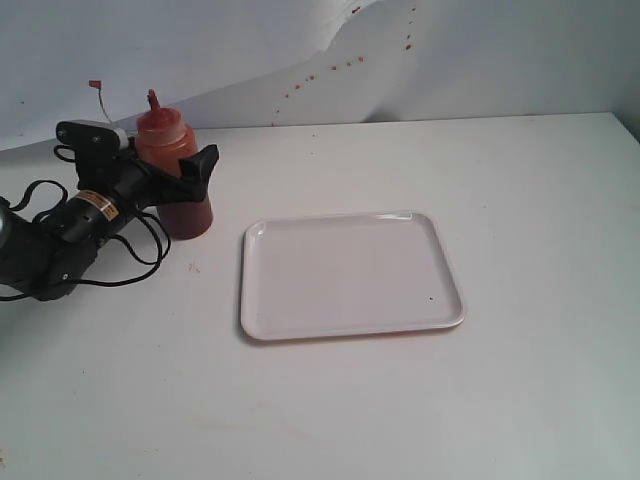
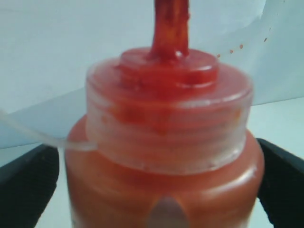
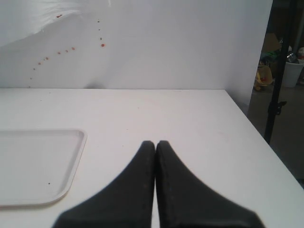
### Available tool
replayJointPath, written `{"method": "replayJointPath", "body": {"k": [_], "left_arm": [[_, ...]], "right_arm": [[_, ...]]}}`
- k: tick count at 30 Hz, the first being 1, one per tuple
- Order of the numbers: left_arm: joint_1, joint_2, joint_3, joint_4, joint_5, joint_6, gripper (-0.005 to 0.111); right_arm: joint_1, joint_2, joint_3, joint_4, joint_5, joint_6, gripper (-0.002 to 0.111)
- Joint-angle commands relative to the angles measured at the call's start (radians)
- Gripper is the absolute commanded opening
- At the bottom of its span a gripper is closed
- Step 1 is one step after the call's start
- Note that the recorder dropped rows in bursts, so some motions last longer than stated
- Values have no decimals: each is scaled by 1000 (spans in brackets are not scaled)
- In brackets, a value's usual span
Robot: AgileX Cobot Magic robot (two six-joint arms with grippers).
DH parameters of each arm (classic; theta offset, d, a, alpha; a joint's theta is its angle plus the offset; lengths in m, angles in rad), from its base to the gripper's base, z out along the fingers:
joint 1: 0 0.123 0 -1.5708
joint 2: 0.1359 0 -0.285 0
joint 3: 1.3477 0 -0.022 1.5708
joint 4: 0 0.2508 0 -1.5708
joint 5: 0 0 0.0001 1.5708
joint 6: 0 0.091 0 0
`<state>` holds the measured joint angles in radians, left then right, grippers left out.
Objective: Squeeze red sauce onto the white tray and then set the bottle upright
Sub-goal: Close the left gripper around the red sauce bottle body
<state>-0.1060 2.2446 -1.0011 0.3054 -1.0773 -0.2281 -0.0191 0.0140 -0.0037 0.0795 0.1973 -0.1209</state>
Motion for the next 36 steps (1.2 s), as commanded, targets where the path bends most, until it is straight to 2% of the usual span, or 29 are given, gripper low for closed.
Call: {"method": "replayJointPath", "body": {"k": [1,6,14,24,28,31,36], "left_arm": [[-3,-8,-5,-11,-2,11,104],[-3,-8,-5,-11,19,29,104],[-3,19,-5,-11,219,58,104],[-3,142,-5,14,5,58,104],[-3,142,-8,10,5,58,104],[-3,143,-40,16,73,52,104],[-3,153,-64,17,69,48,104]], "right_arm": [[-4,3,4,6,0,-3,0],[-4,3,4,6,0,-3,0],[-4,3,4,6,0,-3,0],[-4,3,4,6,0,-3,0],[-4,3,4,6,0,-3,0],[-4,3,4,6,0,-3,0],[-4,3,4,6,0,-3,0]]}}
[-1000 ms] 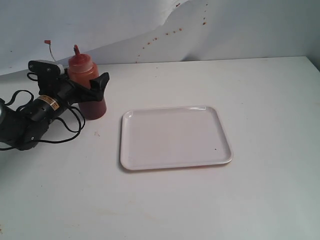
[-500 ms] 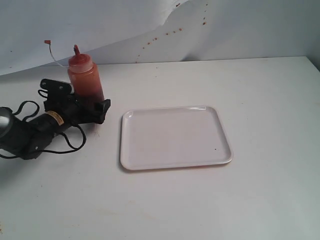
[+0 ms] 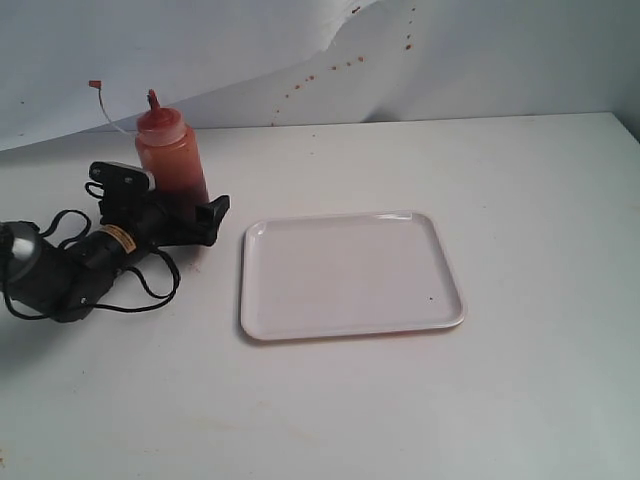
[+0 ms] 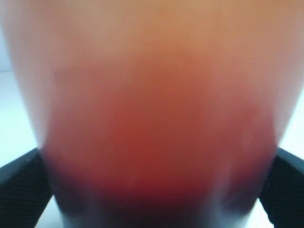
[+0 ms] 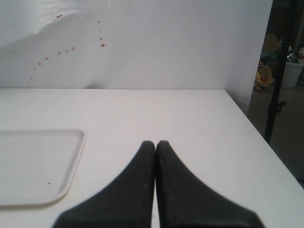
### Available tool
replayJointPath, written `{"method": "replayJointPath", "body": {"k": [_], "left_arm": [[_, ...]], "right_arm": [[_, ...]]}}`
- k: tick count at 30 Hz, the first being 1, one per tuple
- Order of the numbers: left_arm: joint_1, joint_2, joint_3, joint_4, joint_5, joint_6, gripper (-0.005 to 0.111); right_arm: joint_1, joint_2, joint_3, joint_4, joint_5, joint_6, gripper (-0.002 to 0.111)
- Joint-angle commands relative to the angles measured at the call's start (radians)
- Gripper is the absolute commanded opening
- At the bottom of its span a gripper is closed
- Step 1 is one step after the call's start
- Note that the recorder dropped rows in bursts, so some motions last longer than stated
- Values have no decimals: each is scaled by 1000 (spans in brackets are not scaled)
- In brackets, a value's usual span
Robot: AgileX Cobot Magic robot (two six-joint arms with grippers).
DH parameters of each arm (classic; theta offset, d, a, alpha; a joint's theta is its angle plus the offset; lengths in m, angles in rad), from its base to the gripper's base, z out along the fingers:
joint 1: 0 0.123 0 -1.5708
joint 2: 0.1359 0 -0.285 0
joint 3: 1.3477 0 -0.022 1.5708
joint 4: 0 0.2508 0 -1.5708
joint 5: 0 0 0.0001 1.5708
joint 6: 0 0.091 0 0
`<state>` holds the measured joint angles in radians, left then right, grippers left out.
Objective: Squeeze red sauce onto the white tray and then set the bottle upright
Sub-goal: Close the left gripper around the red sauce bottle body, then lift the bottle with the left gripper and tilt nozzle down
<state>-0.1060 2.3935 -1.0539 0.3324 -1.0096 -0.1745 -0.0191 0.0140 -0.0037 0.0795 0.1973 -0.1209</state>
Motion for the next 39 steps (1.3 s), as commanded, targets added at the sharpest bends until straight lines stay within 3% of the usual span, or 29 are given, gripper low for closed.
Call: {"method": "replayJointPath", "body": {"k": [1,6,9,11,16,18,20,24,36,39], "left_arm": [[-3,8,-11,-21,3,-6,104],[-3,33,-11,-33,-62,-6,101],[-3,34,-26,-35,-60,-8,75],[-3,36,-33,-32,-60,-8,64],[-3,36,-33,-32,-60,-8,63],[-3,36,-33,-32,-60,-8,57],[-3,36,-33,-32,-60,-8,46],[-3,12,-19,-30,-63,44,0],[37,-299,225,-58,-62,265,0],[37,-387,270,-58,-7,265,0]], "right_arm": [[-4,3,4,6,0,-3,0],[-4,3,4,6,0,-1,0],[-4,3,4,6,0,-1,0],[-4,3,4,6,0,-1,0],[-4,3,4,6,0,-3,0],[-4,3,4,6,0,-3,0],[-4,3,4,6,0,-3,0],[-4,3,4,6,0,-3,0],[-4,3,4,6,0,-3,0],[-4,3,4,6,0,-3,0]]}}
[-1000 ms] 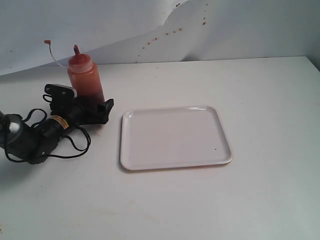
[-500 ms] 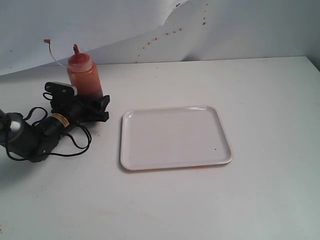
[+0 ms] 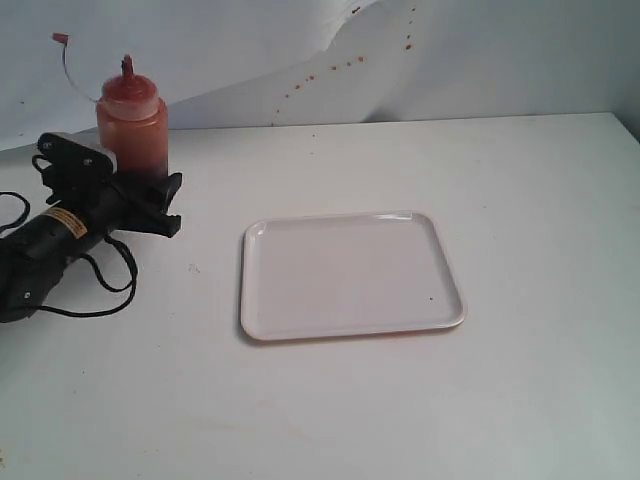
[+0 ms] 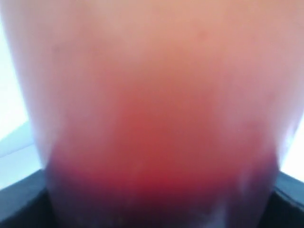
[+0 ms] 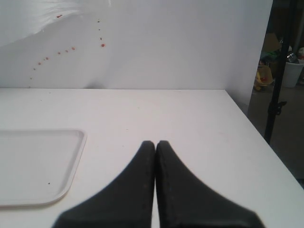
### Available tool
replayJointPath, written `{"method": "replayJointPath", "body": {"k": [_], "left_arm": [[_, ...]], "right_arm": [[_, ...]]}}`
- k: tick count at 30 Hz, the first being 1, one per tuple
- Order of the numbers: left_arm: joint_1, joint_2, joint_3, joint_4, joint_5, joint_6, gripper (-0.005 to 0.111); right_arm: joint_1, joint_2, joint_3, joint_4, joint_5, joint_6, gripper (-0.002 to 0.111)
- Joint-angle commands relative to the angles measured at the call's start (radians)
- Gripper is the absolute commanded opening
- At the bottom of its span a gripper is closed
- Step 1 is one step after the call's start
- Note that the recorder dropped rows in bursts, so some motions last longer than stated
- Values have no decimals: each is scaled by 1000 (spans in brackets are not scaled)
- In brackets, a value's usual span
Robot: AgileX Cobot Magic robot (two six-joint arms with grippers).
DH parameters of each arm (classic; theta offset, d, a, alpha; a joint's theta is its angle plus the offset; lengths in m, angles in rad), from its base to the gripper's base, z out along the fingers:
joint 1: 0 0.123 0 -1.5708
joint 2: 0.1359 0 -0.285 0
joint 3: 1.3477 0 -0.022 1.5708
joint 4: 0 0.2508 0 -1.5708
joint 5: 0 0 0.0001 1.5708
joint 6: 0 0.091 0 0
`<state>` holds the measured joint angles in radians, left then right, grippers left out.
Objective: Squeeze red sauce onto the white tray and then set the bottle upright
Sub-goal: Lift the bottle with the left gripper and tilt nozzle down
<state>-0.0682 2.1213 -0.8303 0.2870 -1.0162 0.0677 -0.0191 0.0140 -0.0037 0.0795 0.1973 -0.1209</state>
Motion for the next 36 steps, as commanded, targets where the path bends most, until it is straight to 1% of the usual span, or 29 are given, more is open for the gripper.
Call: {"method": "replayJointPath", "body": {"k": [1,3,6,9,13,17,20,23,26,30,33,36], "left_arm": [[0,-147,60,-11,33,35,0],[0,-282,99,25,215,143,0],[0,-383,108,32,378,203,0],[0,-477,108,32,491,263,0],[0,-591,108,32,603,339,0],[-9,-660,108,32,738,473,0],[-38,-685,108,32,785,548,0],[-86,-692,108,32,809,653,0],[-123,-693,92,32,836,700,0],[-130,-693,51,30,878,700,0],[-130,-691,10,30,966,783,0],[-130,-687,-33,33,1046,798,0]], "right_arm": [[-4,3,4,6,0,-3,0],[-4,3,4,6,0,-3,0],[-4,3,4,6,0,-3,0],[-4,3,4,6,0,-3,0],[-4,3,4,6,0,-1,0],[-4,3,4,6,0,-1,0],[-4,3,4,6,0,-1,0],[-4,3,4,6,0,-1,0],[-4,3,4,6,0,-3,0],[-4,3,4,6,0,-3,0],[-4,3,4,6,0,-3,0],[-4,3,4,6,0,-3,0]]}}
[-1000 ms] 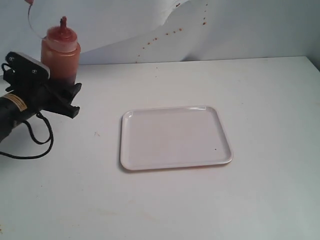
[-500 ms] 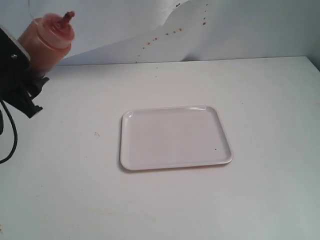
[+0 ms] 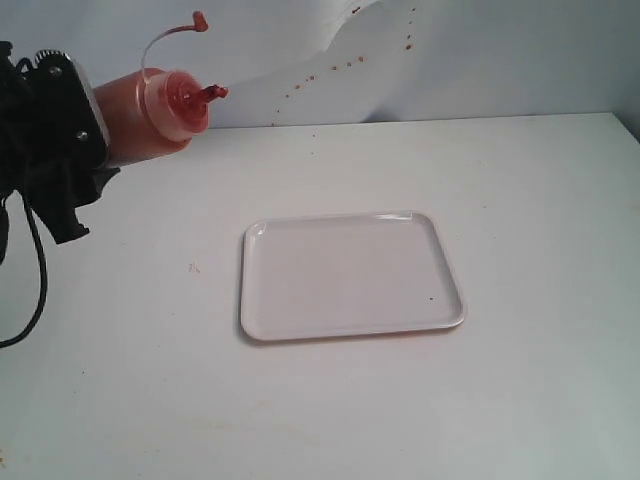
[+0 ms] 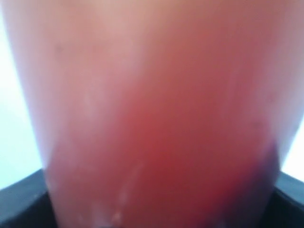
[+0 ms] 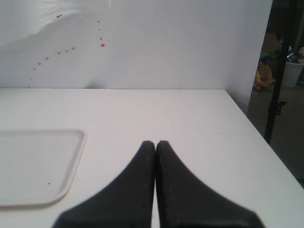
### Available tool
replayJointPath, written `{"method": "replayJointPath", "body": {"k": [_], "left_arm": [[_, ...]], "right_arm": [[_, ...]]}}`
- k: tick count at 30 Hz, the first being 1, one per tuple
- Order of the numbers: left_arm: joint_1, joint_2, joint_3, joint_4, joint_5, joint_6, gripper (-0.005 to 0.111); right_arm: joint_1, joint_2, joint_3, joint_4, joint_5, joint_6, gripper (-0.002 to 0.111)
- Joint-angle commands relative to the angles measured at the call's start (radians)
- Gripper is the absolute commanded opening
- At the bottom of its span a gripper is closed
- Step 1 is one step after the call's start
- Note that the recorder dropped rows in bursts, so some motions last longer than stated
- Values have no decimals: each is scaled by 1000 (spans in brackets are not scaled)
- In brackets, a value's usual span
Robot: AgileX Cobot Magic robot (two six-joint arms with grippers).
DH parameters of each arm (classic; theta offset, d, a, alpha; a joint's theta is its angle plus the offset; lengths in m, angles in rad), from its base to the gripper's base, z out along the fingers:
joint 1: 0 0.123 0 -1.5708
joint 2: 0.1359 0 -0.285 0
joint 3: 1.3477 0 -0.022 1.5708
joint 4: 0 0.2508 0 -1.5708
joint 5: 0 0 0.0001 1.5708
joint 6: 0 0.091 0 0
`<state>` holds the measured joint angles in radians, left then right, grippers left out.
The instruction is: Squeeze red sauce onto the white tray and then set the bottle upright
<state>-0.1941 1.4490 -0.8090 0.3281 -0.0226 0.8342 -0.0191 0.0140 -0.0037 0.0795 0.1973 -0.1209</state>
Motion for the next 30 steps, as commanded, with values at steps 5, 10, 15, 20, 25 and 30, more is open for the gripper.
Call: {"method": "replayJointPath", "body": {"k": [5,10,15,20,25,30], "left_arm": [[-8,-2,-127,107,199,26,0],[-63,42,-186,531,425,-188,0],[-157,66,-187,990,510,-613,0],[-261,70,-187,1174,556,-706,0],[-366,146,-187,1377,801,-706,0],[-432,218,-191,1416,891,-729,0]], "right_arm": [[-4,3,4,6,0,-3,0],[-4,3,4,6,0,-1,0],[-4,3,4,6,0,-1,0],[-4,3,4,6,0,-1,0],[-4,3,4,6,0,-3,0],[-4,3,4,6,0,-3,0]]}}
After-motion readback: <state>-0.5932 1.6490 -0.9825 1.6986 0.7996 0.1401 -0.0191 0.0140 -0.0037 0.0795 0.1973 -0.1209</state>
